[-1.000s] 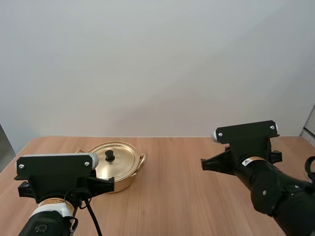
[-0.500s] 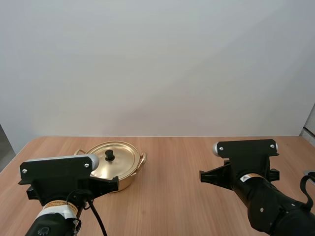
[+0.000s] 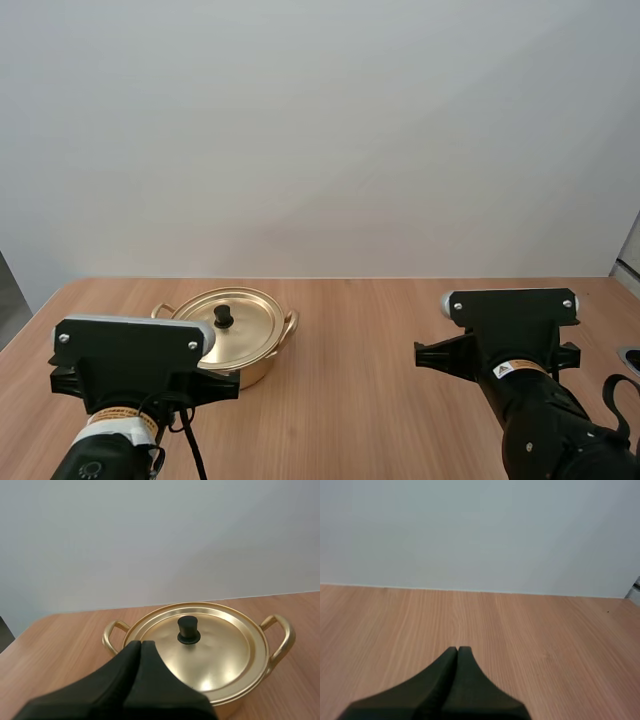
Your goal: Open the pot, put the car inside, and close it
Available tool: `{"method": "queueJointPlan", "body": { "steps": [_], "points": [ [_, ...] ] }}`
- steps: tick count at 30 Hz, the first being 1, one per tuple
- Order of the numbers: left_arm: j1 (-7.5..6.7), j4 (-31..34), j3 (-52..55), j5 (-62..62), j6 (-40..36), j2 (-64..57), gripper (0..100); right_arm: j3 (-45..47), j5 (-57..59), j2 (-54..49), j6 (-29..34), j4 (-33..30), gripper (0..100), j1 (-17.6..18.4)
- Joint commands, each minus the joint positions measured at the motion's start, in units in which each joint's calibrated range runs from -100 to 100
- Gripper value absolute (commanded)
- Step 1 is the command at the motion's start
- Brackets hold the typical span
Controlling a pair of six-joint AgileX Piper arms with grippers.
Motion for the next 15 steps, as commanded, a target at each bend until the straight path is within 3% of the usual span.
{"method": "queueJointPlan", "body": {
  "steps": [1,15],
  "points": [
    [0.02,-0.2,0.0,-0.5,1.2,0.0,0,0.0,-1.3,0.0,0.4,-0.1,0,0.0],
    [0.02,-0.5,0.0,-0.5,3.3,0.0,0,0.0,-1.5,0.0,0.6,2.6,0,0.0]
  ]
}}
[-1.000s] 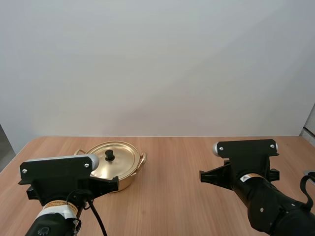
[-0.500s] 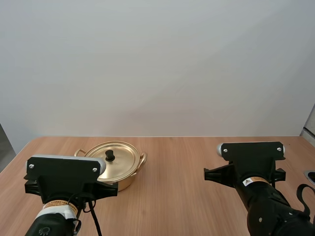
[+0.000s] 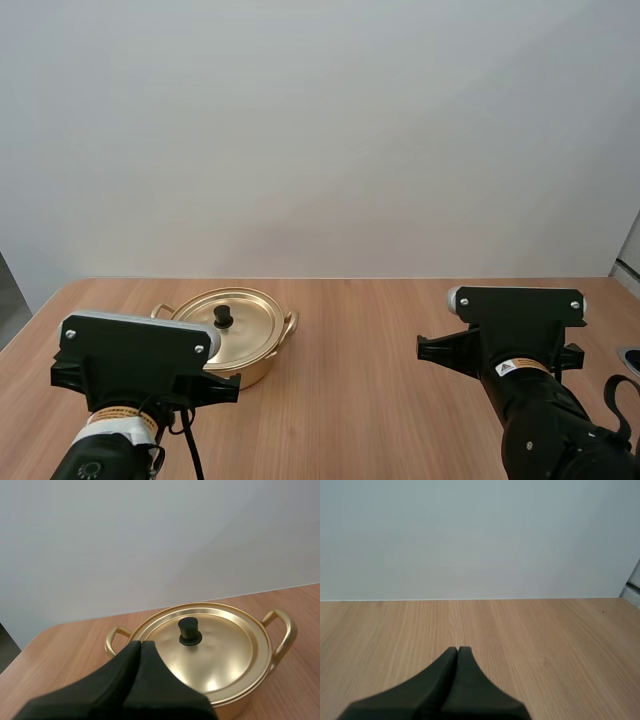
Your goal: Open the pot, put the car inside, and close it
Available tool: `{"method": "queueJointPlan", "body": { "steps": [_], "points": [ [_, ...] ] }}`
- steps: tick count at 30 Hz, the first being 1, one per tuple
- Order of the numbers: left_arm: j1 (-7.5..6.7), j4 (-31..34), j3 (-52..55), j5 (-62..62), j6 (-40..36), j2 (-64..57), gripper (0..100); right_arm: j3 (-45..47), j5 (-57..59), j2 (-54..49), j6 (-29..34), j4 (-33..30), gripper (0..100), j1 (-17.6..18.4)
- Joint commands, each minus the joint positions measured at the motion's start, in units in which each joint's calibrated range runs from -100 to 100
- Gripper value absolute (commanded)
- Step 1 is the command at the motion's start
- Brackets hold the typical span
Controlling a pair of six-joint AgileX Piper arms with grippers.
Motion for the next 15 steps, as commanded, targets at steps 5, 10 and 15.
{"method": "queueJointPlan", "body": {
  "steps": [5,10,15],
  "points": [
    [0.02,0.0,0.0,0.1,0.0,0.0,0,0.0,0.0,0.0,0.0,0.4,0,0.0],
    [0.02,0.0,0.0,0.1,0.0,0.0,0,0.0,0.0,0.0,0.0,-0.7,0,0.0],
    [0.02,0.0,0.0,0.1,0.0,0.0,0,0.0,1.7,-2.5,-0.4,-3.9,0,1.9]
  ]
}}
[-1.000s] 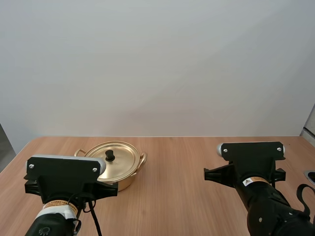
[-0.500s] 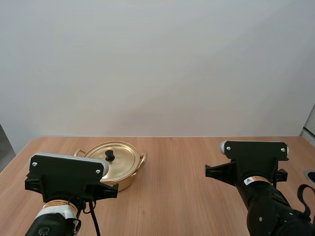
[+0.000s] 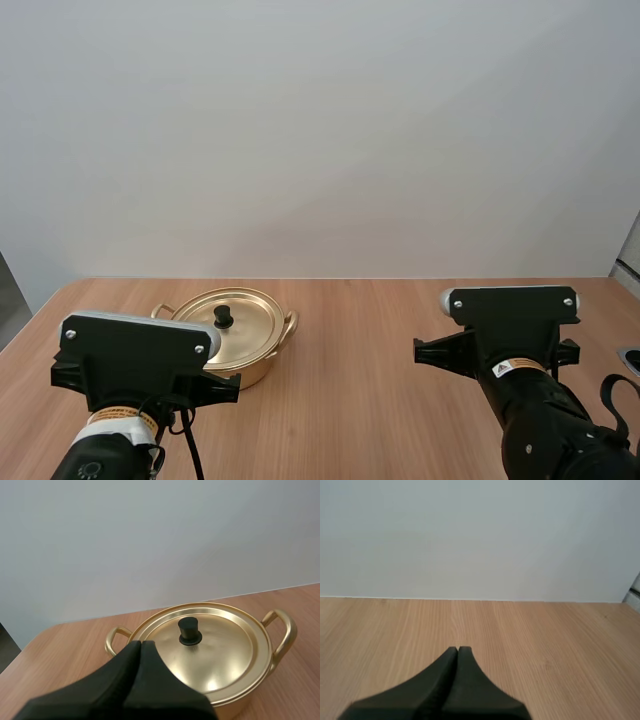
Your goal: Open the pot, put the car inside, and close it
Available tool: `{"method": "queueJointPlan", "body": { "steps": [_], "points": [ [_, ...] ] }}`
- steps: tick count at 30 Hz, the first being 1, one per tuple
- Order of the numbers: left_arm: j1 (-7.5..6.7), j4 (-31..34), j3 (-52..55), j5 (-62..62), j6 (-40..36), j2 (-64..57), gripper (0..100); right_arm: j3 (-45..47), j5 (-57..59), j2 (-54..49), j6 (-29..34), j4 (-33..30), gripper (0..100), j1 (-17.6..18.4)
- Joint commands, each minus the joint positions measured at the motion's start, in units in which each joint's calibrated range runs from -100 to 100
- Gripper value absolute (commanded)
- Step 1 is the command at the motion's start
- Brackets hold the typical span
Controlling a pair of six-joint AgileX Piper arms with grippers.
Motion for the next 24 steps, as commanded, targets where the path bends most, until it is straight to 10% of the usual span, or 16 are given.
{"method": "queueJointPlan", "body": {
  "steps": [1,14,24],
  "points": [
    [0.02,0.0,0.0,0.1,0.0,0.0,0,0.0,2.3,-3.3,0.0,-0.3,0,0.9],
    [0.02,0.0,0.0,0.1,0.0,0.0,0,0.0,22.2,-32.8,-0.1,-0.3,0,0.7],
    [0.02,0.0,0.0,-0.1,0.0,0.0,0,0.0,25.8,-29.4,-0.1,-0.9,0,0.5]
  ]
}}
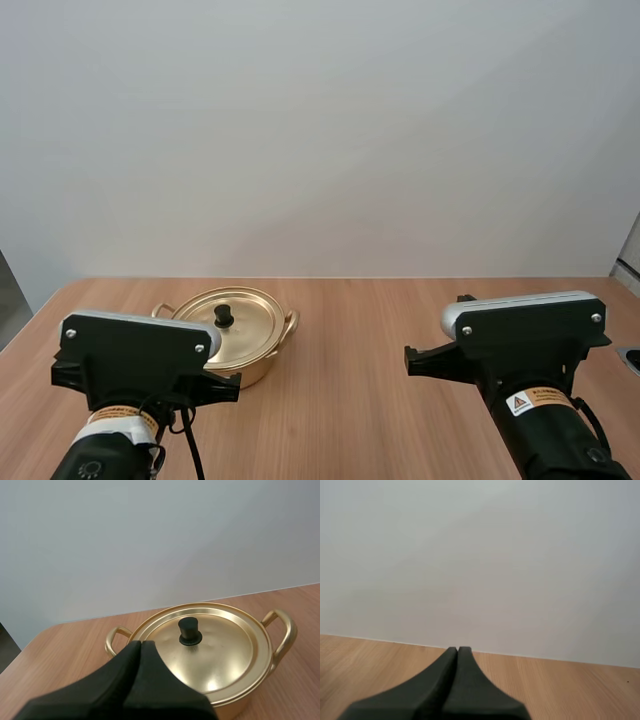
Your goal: Open the pot, put the car inside, and close it
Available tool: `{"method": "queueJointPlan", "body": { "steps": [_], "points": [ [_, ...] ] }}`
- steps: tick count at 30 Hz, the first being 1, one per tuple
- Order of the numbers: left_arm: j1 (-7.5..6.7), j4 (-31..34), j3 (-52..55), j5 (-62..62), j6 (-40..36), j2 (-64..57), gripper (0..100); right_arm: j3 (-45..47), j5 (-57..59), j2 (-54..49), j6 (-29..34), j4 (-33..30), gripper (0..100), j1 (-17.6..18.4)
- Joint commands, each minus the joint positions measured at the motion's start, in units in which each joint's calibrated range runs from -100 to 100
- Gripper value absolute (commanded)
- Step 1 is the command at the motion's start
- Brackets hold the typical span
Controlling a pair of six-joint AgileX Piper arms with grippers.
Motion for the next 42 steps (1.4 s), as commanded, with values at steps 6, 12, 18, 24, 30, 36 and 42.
{"method": "queueJointPlan", "body": {
  "steps": [6,12,18,24,30,36,42],
  "points": [
    [0.02,0.0,0.0,-0.2,0.0,0.0,0,0.0,5.8,2.2,1.4,-2.3,0,0.0],
    [0.02,0.0,0.0,-0.2,0.0,0.0,0,0.0,6.8,2.2,15.7,-14.3,0,0.0],
    [0.02,0.0,0.0,-0.2,0.0,0.0,0,0.0,11.4,2.2,15.9,-13.7,0,0.0],
    [0.02,0.0,0.0,-0.3,0.0,0.0,0,0.0,20.8,2.2,15.9,-14.6,0,0.0],
    [0.02,-1.5,0.0,-0.3,-1.7,0.0,0,0.0,20.8,2.2,15.9,-14.1,0,0.0],
    [0.02,-5.3,0.0,1.5,-4.8,0.0,0,0.0,20.8,2.2,15.9,-11.8,0,0.0],
    [0.02,-5.7,0.0,0.9,-5.1,0.0,0,0.0,20.4,2.2,15.9,-10.7,0,0.0]
  ]
}}
